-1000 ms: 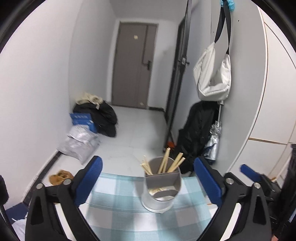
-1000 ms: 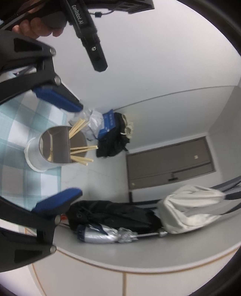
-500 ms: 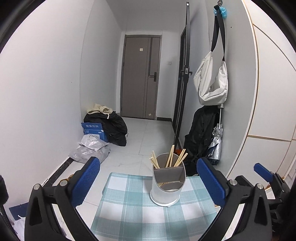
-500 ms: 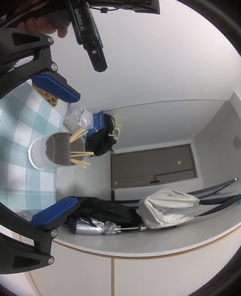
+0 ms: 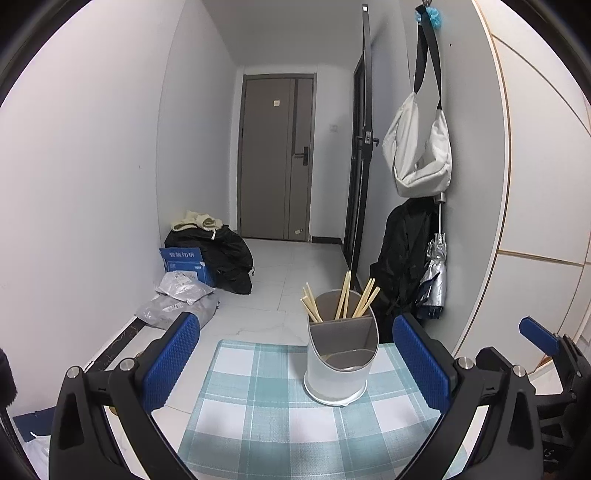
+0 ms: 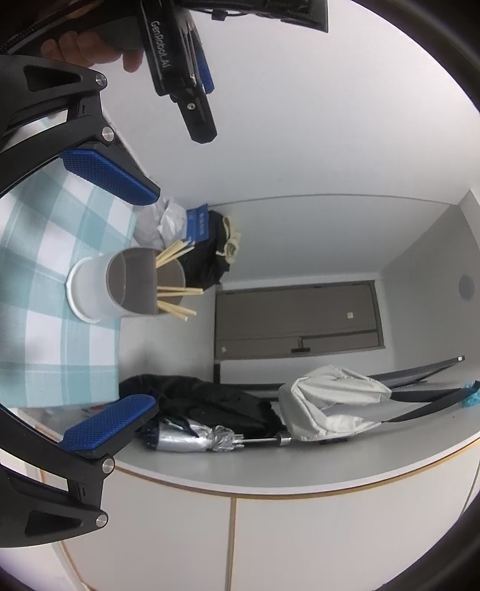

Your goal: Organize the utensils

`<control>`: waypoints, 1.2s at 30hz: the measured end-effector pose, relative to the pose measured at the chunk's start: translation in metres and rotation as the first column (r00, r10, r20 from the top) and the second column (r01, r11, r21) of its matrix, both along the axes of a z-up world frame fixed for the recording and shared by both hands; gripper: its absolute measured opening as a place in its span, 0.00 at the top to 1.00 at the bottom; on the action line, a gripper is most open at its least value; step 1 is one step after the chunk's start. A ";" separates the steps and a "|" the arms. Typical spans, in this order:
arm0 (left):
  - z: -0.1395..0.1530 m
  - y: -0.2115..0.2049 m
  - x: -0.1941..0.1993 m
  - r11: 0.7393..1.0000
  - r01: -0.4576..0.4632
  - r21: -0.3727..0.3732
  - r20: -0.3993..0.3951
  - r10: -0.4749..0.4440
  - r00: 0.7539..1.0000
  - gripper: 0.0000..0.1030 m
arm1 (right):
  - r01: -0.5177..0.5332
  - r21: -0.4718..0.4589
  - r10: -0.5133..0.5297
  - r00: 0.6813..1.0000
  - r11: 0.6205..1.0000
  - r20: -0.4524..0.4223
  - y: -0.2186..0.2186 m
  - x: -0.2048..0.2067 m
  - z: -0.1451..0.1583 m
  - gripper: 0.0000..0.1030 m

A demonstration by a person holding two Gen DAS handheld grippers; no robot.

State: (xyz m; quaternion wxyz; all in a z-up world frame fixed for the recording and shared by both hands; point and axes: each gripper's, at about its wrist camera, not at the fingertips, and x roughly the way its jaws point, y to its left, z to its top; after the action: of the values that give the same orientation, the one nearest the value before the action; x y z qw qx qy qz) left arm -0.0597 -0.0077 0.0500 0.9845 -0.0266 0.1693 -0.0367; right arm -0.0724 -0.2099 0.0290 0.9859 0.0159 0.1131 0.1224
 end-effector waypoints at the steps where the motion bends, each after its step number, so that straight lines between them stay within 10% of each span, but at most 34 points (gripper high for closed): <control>1: -0.002 0.000 0.004 1.000 0.005 -0.004 -0.009 -0.005 1.000 0.01 | 0.002 0.000 -0.002 1.000 1.000 -0.005 0.000 0.001 -0.003 0.00; 36: -0.059 0.012 0.059 0.999 -0.033 0.039 -0.173 0.039 0.984 0.01 | 0.086 0.048 -0.076 0.979 0.995 -0.187 0.002 0.060 -0.056 0.00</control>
State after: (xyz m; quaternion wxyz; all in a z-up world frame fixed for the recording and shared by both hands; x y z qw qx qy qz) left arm -0.0002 0.0045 -0.0088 0.9669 -0.0150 0.2545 -0.0133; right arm -0.0121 -0.2080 -0.0274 0.9744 0.0594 0.2001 0.0833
